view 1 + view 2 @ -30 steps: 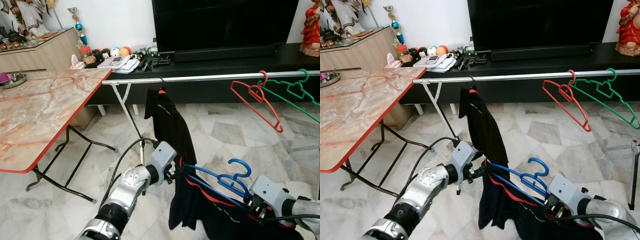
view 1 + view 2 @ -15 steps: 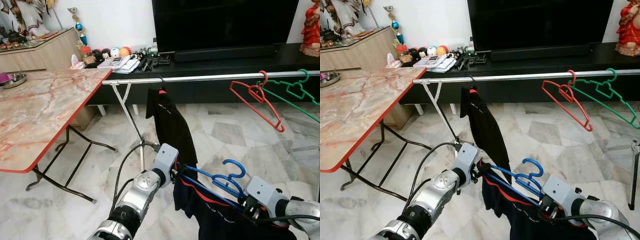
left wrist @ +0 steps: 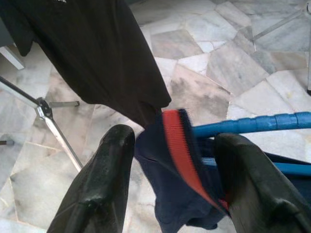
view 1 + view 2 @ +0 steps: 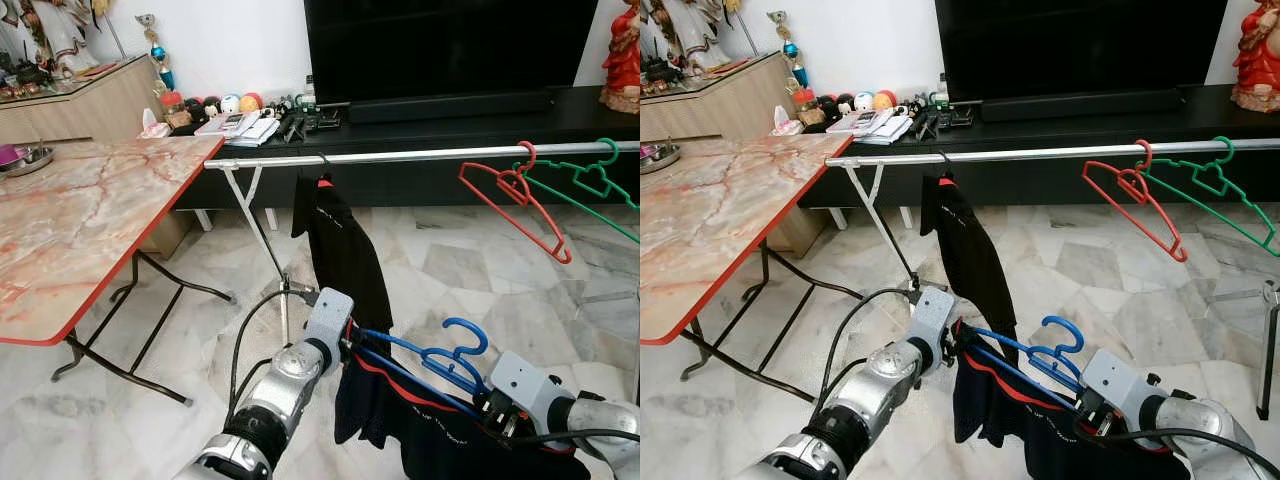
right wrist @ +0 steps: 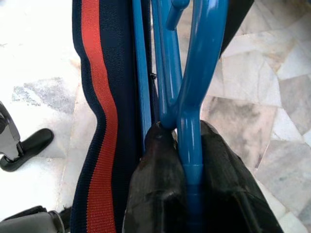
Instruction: Hang hanger
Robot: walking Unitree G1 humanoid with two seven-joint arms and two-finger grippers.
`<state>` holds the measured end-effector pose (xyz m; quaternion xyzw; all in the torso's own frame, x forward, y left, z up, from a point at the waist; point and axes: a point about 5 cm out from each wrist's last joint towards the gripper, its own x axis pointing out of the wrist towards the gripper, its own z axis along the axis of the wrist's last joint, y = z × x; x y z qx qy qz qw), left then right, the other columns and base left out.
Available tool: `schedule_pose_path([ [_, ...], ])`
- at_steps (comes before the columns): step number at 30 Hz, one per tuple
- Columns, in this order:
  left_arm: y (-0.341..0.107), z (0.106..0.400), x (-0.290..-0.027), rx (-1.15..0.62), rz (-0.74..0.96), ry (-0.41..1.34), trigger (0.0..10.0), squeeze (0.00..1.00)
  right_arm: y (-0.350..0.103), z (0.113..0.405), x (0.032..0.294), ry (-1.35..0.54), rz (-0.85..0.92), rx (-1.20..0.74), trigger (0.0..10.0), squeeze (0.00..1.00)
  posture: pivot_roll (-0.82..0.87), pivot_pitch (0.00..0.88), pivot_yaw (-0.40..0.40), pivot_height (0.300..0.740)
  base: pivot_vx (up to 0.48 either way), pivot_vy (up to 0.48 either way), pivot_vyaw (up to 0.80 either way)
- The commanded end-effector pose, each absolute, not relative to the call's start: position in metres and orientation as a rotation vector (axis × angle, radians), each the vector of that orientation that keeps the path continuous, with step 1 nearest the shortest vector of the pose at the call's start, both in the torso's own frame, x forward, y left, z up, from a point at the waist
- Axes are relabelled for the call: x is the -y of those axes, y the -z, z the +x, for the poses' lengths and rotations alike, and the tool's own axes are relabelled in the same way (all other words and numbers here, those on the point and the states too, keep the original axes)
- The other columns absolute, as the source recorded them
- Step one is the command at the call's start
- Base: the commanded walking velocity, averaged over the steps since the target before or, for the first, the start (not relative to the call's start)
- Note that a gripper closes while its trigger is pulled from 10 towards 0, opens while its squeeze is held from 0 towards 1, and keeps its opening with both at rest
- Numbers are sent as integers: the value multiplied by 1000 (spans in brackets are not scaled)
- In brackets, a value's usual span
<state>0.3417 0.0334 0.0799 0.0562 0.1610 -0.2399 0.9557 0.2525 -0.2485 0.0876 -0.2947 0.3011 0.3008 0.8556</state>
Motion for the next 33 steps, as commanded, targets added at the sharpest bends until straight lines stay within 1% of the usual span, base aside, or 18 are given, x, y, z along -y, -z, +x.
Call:
schedule_pose_path([
  [1,-76,342,-38,-360,123,454,10000,0,-99,258,234,-670,-631,-559,10000,0,-68,0,122,740,0,0,0],
  [4,-71,341,-41,-397,130,418,10000,0,-100,258,232,-677,-629,-553,10000,0,-70,0,123,740,0,0,0],
  [7,-67,339,-40,-428,144,443,10000,0,-100,259,233,-674,-631,-553,10000,0,-70,0,123,740,0,0,0],
  [9,-64,335,-37,-453,169,514,10000,0,-100,259,234,-672,-634,-555,10000,0,-66,0,122,740,0,0,0],
  [12,-61,333,-37,-469,190,532,10000,0,-100,259,233,-673,-634,-554,10000,0,-67,0,123,740,0,0,0],
  [19,-59,333,-38,-484,175,493,10000,0,-103,260,226,-692,-622,-532,10000,0,-69,0,125,740,0,0,0],
  [20,-59,334,-39,-483,172,490,8353,0,-103,259,226,-693,-623,-531,10000,0,-70,0,124,740,0,0,0],
  [21,-59,334,-39,-482,172,486,8353,0,-103,259,226,-693,-622,-530,10000,0,-69,0,123,740,0,0,0],
  [22,-59,334,-39,-482,166,480,0,0,-103,259,226,-694,-622,-529,10000,0,-70,0,123,740,0,0,0],
  [33,-59,334,-42,-481,147,461,0,0,-104,259,223,-703,-619,-522,10000,0,-68,0,124,740,0,0,0],
])
